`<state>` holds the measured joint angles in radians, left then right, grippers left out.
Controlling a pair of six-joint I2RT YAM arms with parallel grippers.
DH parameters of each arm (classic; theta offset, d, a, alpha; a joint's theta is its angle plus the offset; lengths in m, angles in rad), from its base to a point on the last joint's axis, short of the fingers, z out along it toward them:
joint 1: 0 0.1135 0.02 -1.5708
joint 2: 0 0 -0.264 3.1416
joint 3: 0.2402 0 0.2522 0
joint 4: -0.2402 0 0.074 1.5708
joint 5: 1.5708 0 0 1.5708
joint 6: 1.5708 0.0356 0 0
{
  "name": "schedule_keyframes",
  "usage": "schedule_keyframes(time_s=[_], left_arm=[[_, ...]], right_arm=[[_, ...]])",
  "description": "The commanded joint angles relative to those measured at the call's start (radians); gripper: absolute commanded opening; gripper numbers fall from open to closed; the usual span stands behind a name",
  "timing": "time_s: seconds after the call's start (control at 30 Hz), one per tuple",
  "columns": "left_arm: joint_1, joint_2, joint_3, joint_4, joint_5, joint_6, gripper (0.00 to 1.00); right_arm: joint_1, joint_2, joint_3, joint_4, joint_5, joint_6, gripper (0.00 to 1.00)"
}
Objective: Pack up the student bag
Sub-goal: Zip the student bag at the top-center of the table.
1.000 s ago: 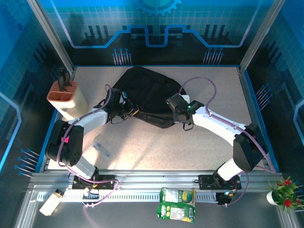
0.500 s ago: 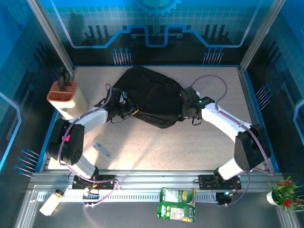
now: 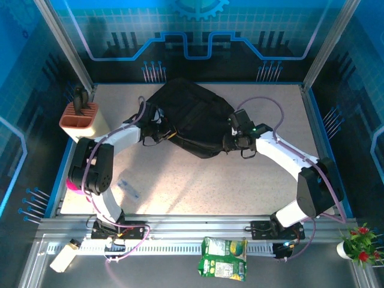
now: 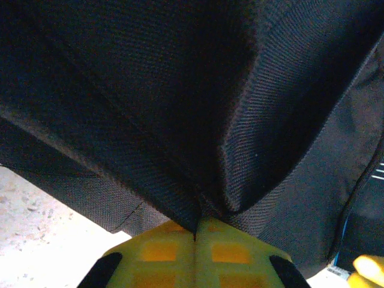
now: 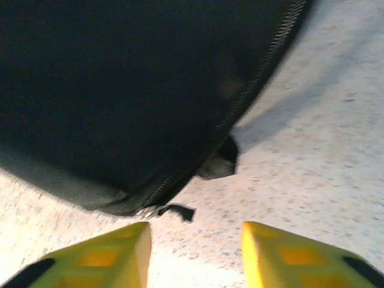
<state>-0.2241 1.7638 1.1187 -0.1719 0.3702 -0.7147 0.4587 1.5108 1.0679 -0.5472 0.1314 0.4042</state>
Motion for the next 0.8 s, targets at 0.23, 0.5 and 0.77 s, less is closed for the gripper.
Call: schedule_keyframes(time_s=[0.23, 0.5, 0.77], left_arm=[[0.045, 0.023, 0.074, -0.040, -0.022, 0.059, 0.00], [0.049, 0.029, 0.078, -0.048, -0.005, 0.061, 0.00], [0.056, 0.031, 0.090, -0.053, 0.001, 0.063, 0.00]], right_arm=[[-0.012, 0.075, -0.085, 0.241, -0.294, -0.183, 0.55], [-0.013, 0.122, -0.099, 0.302, -0.317, -0.308, 0.51], [-0.014, 0.117, -0.126, 0.312, -0.291, -0.324, 0.42]])
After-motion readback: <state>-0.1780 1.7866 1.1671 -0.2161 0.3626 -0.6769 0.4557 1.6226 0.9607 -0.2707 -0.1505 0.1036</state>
